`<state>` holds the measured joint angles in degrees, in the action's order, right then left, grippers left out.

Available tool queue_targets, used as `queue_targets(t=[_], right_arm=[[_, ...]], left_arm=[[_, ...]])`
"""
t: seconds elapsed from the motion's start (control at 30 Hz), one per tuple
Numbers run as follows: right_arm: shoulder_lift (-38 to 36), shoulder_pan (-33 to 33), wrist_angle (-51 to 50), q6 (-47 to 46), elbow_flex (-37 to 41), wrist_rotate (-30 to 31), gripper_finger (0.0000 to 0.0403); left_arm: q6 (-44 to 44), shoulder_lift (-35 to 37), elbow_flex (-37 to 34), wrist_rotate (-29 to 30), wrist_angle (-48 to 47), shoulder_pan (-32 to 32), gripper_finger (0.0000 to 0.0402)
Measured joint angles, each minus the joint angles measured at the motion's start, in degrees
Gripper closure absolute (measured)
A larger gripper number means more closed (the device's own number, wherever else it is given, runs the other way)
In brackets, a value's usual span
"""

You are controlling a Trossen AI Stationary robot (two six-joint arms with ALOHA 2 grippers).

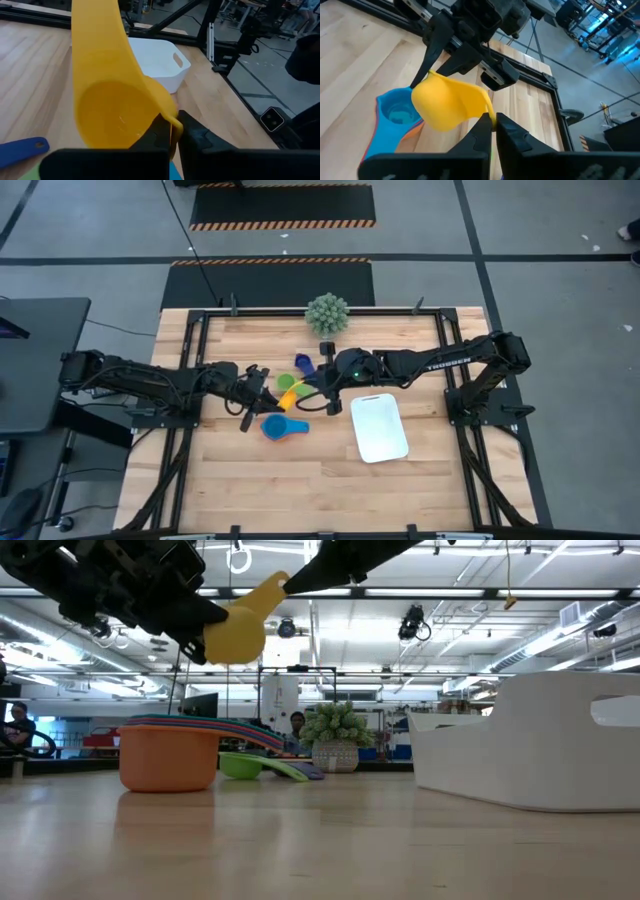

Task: Nest measuring cups in basket
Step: Stack the yellow measuring cup into the light blue measuring cup

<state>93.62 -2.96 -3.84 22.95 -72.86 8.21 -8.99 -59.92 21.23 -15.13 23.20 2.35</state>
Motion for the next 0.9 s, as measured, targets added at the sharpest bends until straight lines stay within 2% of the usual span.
queue_targets(t=[0.13,0.3,0.5,0.7,0.8,0.9], right_arm=[[0.0,0.35,-0.24,-2.79,0.0,-0.33,0.0345],[-0.11,0.02,-0.96,-3.45,0.0,-1.77,0.0269],[-0.11,-0.04,-2.92,-3.82,0.0,2.71,0.0202],[-0.11,0.0,-10.62,-7.65,-0.02,10.01,0.0181],[-0.11,-0.02,-15.02,-10.77,-0.02,12.46,0.0181],[-0.11,-0.12,-19.36,-14.45,-0.02,14.86,0.0183]], left_arm=[[-0.5,-0.02,-0.06,0.75,-1.06,0.05,0.0387],[-0.94,-0.05,-0.2,2.91,-1.85,0.18,0.0388],[-0.61,-0.07,-0.2,2.62,-2.39,0.11,0.0388],[3.41,1.82,0.33,-1.47,-7.57,-0.01,0.0388],[3.86,2.72,2.96,-2.1,-14.84,-1.21,0.0388],[4.06,2.59,6.83,1.19,-25.06,-4.43,0.0387]])
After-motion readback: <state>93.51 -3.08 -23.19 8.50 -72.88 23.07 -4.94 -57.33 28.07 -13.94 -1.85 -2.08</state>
